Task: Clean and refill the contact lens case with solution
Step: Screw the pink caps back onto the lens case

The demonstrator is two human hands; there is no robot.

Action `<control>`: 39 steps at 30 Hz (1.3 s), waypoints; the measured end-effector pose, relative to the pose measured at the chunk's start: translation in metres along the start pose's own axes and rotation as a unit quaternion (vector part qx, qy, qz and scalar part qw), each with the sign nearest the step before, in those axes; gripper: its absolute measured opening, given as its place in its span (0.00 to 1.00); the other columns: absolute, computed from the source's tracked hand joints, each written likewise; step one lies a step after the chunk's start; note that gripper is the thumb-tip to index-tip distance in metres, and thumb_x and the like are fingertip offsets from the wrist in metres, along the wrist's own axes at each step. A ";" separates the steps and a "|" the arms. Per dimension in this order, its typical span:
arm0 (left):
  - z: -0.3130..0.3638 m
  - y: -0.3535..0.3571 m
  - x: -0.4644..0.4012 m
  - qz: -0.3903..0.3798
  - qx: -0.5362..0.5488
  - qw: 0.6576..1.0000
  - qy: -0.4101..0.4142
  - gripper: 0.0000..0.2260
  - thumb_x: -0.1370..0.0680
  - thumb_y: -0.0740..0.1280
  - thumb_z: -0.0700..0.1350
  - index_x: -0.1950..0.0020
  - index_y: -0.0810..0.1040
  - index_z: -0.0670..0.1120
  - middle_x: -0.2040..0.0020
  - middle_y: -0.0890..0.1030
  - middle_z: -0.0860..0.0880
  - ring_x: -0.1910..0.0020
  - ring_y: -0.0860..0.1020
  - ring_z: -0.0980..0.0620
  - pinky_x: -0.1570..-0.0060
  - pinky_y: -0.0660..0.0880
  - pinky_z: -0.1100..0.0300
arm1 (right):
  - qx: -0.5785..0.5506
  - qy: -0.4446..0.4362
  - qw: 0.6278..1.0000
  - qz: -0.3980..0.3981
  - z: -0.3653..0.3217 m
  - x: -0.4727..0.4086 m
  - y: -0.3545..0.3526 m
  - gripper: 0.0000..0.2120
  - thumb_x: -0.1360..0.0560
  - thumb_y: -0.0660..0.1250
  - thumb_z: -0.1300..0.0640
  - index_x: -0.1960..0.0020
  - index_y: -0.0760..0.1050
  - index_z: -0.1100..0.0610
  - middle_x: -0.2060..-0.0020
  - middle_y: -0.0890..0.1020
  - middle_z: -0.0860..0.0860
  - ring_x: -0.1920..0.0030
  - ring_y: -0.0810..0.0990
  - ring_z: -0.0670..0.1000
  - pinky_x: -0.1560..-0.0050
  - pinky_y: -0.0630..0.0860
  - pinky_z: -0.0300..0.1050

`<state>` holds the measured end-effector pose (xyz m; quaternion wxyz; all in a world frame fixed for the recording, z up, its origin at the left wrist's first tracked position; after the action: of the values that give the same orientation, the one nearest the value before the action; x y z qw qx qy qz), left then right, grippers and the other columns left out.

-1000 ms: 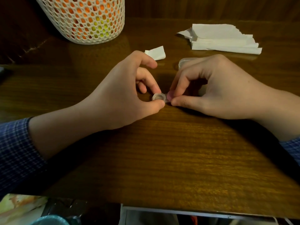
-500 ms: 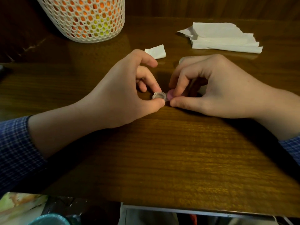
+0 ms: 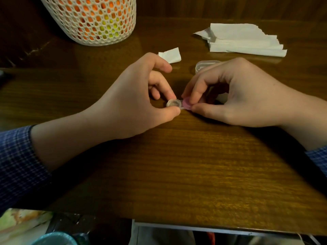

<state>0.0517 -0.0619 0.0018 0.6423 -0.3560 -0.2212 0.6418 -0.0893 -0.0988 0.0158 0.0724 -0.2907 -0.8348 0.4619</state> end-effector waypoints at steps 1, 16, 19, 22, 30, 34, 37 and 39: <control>0.000 0.000 0.000 0.000 0.000 1.000 0.000 0.34 0.33 0.79 0.54 0.30 0.71 0.51 0.56 0.86 0.60 0.55 0.81 0.64 0.59 0.72 0.72 | 0.001 0.003 1.000 0.001 0.000 0.000 0.000 0.06 0.29 0.74 0.49 0.54 0.85 0.49 0.53 0.85 0.41 0.48 0.82 0.43 0.44 0.79 0.42; 0.001 0.000 0.000 0.000 -0.003 1.000 0.005 0.33 0.33 0.78 0.55 0.31 0.71 0.51 0.56 0.85 0.60 0.55 0.81 0.63 0.59 0.72 0.73 | -0.010 0.017 1.000 0.007 -0.001 0.000 0.001 0.05 0.30 0.74 0.48 0.57 0.84 0.49 0.55 0.85 0.42 0.49 0.83 0.43 0.43 0.80 0.48; 0.000 0.000 -0.001 0.001 -0.007 1.000 0.003 0.32 0.32 0.80 0.53 0.32 0.71 0.52 0.56 0.86 0.60 0.55 0.81 0.63 0.59 0.72 0.73 | -0.011 0.020 1.000 0.014 -0.001 -0.001 0.002 0.06 0.30 0.75 0.48 0.58 0.84 0.49 0.56 0.84 0.43 0.51 0.83 0.44 0.44 0.80 0.49; 0.000 -0.001 -0.001 0.001 -0.005 1.000 0.006 0.31 0.32 0.80 0.54 0.32 0.71 0.52 0.56 0.86 0.60 0.55 0.82 0.63 0.59 0.72 0.73 | -0.014 0.021 1.000 0.015 0.000 -0.001 0.002 0.05 0.30 0.76 0.49 0.58 0.84 0.50 0.54 0.84 0.44 0.51 0.83 0.45 0.47 0.81 0.47; 0.001 -0.001 0.000 0.002 0.003 1.000 0.015 0.30 0.32 0.79 0.54 0.34 0.72 0.51 0.57 0.86 0.59 0.55 0.82 0.62 0.59 0.73 0.73 | -0.010 0.022 1.000 0.013 0.000 0.000 0.002 0.05 0.30 0.75 0.48 0.57 0.84 0.49 0.56 0.85 0.43 0.50 0.83 0.43 0.45 0.80 0.45; 0.001 -0.001 -0.001 0.004 -0.004 1.000 0.018 0.29 0.32 0.79 0.54 0.36 0.72 0.52 0.56 0.85 0.59 0.55 0.82 0.62 0.59 0.73 0.72 | -0.017 0.023 0.999 0.018 0.000 -0.001 0.002 0.07 0.31 0.75 0.47 0.58 0.84 0.50 0.56 0.84 0.44 0.51 0.83 0.45 0.46 0.81 0.50; 0.002 -0.001 0.000 0.003 0.000 1.000 0.019 0.29 0.33 0.78 0.56 0.37 0.72 0.53 0.57 0.85 0.60 0.55 0.82 0.62 0.60 0.73 0.73 | -0.024 0.021 0.999 0.000 0.002 0.000 0.002 0.05 0.29 0.75 0.50 0.57 0.84 0.51 0.52 0.85 0.43 0.49 0.83 0.46 0.47 0.81 0.45; 0.002 -0.001 0.000 0.002 0.003 1.000 0.019 0.29 0.34 0.77 0.57 0.37 0.72 0.53 0.57 0.85 0.59 0.55 0.82 0.62 0.60 0.73 0.72 | -0.026 0.025 0.999 -0.005 0.002 0.000 0.002 0.03 0.29 0.75 0.52 0.57 0.84 0.51 0.52 0.86 0.42 0.48 0.84 0.43 0.45 0.80 0.40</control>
<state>0.0507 -0.0618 0.0038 0.6463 -0.3661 -0.2064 0.6369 -0.0896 -0.0992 0.0127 0.0872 -0.2999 -0.8461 0.4320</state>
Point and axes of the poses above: each hand's wrist, its own x-axis away from the middle knuckle, its own y-axis out of the palm, z = x × y, the point moved 8 cm from there along -x, towards the middle knuckle
